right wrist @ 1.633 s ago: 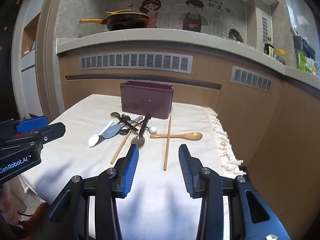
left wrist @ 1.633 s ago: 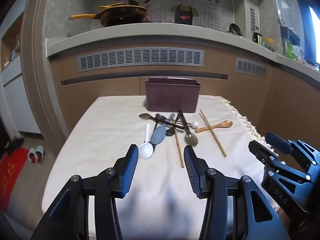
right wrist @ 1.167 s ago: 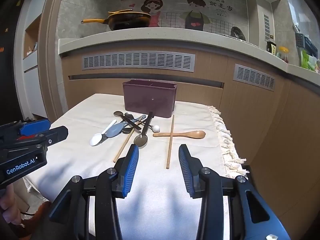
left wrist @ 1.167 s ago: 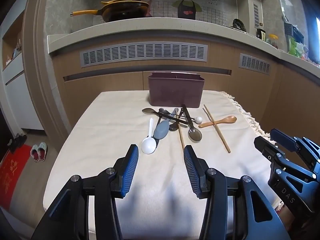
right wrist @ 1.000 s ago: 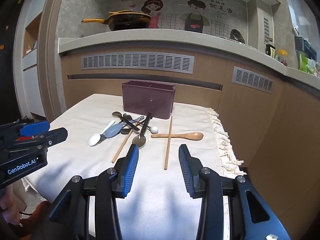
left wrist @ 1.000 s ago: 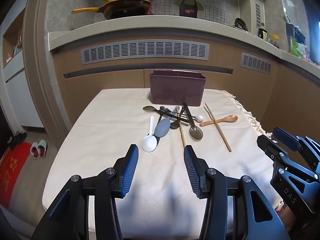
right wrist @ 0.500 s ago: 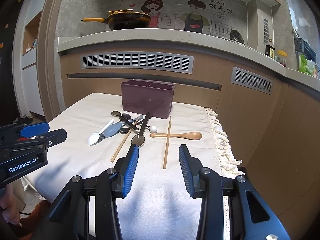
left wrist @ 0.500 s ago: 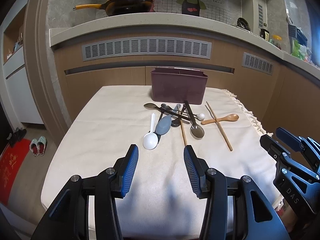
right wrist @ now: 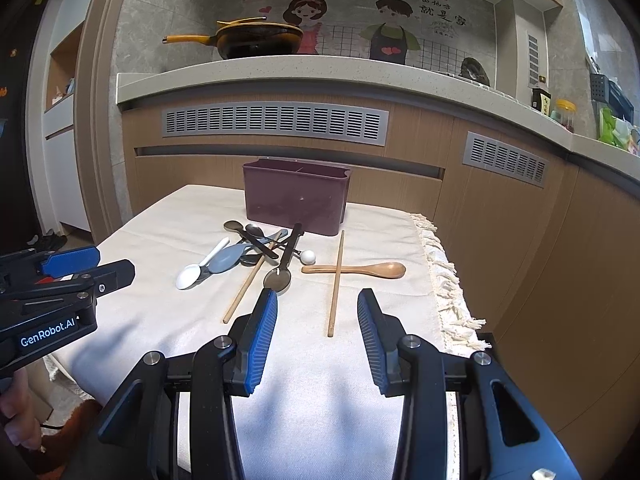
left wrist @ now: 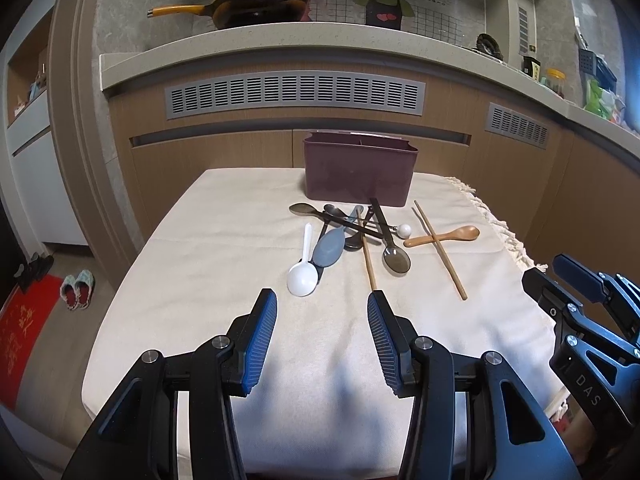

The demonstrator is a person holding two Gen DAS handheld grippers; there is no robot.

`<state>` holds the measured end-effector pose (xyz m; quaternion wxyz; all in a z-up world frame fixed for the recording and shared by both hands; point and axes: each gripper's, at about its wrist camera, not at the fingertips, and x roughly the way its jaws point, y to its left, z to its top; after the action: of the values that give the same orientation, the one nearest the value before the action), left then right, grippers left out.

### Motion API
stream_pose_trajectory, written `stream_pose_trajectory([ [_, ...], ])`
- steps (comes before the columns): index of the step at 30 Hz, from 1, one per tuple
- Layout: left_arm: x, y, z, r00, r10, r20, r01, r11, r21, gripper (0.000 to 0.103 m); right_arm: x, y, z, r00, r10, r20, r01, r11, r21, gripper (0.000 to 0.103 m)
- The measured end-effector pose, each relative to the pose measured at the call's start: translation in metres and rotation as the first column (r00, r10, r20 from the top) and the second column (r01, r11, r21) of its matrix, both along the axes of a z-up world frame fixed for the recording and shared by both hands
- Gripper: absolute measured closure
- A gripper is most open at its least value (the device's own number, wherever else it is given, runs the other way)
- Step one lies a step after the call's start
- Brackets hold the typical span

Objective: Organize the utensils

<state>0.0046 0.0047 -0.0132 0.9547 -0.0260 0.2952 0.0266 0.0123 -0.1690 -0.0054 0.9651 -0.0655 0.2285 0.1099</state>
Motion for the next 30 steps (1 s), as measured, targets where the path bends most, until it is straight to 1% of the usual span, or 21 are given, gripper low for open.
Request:
stream_pose_trajectory([
  [30, 0.0008, -0.0020, 0.0026, 1.000, 0.000, -0.010, 0.000, 1.000, 0.001, 0.055, 0.0030, -0.0022, -0.0009, 1.000, -0.001, -0.016, 0.001, 1.000, 0.003, 0.066],
])
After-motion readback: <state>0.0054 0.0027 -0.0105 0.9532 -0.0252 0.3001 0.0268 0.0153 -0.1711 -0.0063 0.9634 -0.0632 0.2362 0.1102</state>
